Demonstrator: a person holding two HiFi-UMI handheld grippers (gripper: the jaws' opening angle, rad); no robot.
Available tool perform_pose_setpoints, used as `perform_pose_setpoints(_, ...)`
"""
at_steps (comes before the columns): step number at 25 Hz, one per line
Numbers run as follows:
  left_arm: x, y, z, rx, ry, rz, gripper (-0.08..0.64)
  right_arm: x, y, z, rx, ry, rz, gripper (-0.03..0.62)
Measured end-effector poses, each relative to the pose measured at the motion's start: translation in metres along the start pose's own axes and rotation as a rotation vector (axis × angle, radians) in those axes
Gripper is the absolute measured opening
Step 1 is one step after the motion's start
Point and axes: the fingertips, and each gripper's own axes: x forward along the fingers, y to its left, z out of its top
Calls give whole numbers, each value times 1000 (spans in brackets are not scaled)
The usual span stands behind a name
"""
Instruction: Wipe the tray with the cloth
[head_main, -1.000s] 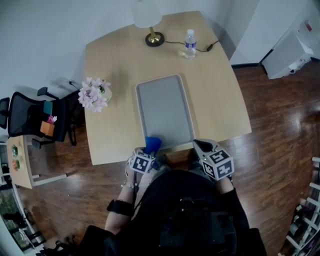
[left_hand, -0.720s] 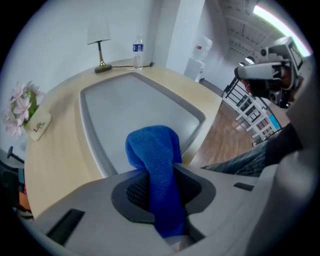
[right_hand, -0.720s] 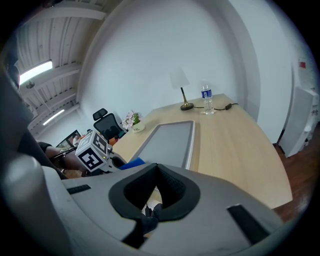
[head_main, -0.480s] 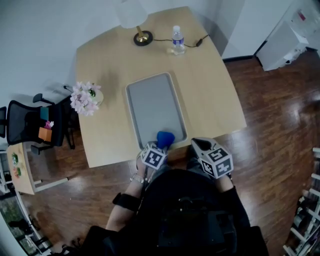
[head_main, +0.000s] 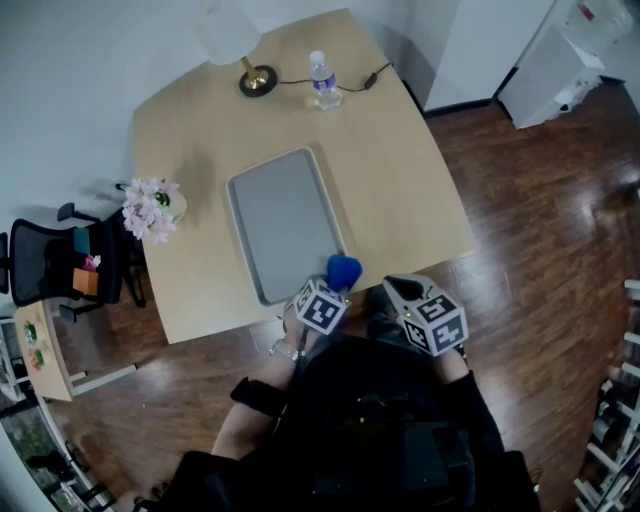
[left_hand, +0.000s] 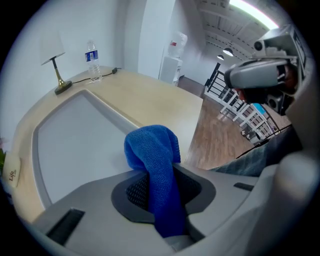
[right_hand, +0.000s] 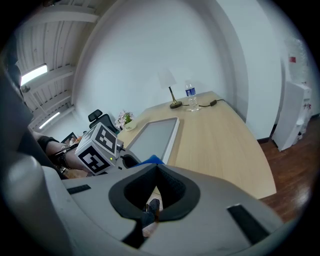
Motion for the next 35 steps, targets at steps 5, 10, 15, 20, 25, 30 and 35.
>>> perform_pose_setpoints(5,10,-11,20,50,30,55,100,-8,-19,5,-22,-11,22,6)
perform_pose_setpoints(10,9,-13,21,33,60,82,101,-12,-30,13,-20,-35,69,6)
perform_pose_setpoints(15,11,-12,19,27,93,112,101,1,-29,12,-6,-27,125,6)
perform_pose_setpoints(20,9,-12,13,-42,88,33,100,16,-28,19,1,-13,134,6)
perform_pose_setpoints(25,-24,30,60,-161,-101,34,100,21,-38,31,31,-10,88,6)
perform_pose_setpoints(30,-24,128,139,-252,-213,110,100,21,-50,43,50,-2,29,6)
perform_pose_setpoints(35,-7,214,191,-376,-221,170,100,26,-49,67,33,7,-7,6)
